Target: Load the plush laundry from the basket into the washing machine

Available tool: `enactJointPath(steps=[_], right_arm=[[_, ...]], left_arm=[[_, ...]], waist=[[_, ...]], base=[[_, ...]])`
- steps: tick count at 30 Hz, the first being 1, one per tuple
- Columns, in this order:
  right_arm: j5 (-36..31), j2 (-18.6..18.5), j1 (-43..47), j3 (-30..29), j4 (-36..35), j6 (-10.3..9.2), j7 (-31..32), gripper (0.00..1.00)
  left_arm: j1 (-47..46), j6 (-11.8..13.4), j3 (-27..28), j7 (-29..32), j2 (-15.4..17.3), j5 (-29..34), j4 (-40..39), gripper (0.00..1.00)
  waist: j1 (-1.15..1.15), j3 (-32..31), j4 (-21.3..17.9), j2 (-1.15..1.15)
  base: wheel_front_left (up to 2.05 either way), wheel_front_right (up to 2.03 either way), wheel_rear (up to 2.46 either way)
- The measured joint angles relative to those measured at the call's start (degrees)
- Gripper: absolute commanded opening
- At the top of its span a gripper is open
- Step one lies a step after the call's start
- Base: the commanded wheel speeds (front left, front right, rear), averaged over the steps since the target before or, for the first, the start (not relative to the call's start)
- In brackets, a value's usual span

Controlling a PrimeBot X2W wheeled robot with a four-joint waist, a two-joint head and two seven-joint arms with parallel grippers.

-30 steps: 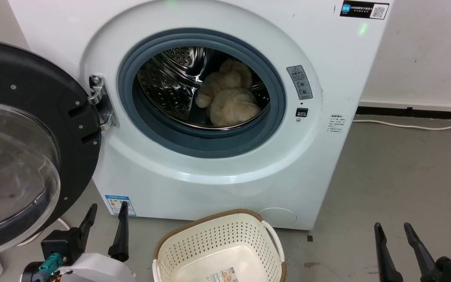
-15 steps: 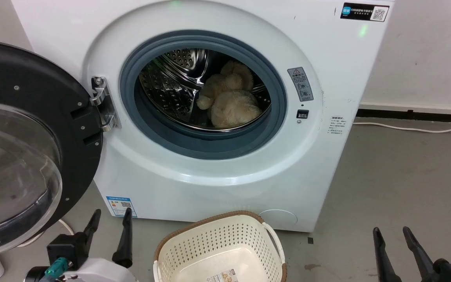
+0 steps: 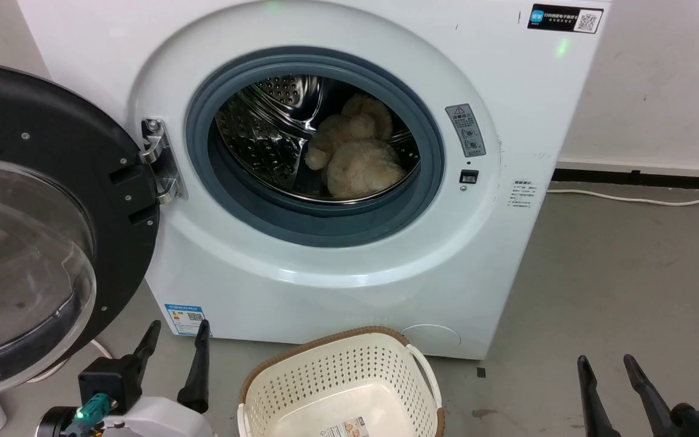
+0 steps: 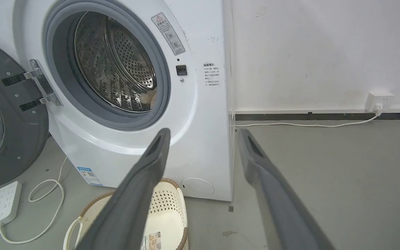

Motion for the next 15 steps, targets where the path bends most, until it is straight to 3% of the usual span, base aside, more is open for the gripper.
enactJointPath(steps=[15], right_arm=[[0.14,0.0,0.04,0.14,-0.01,0.0,-0.01,1.0]], left_arm=[[-0.01,0.97,-0.26,0.79,0.14,-0.02,-1.21,1.0]], waist=[[0.0,-0.13,-0.13,0.0]], base=[[0.0,0.0,0.0]])
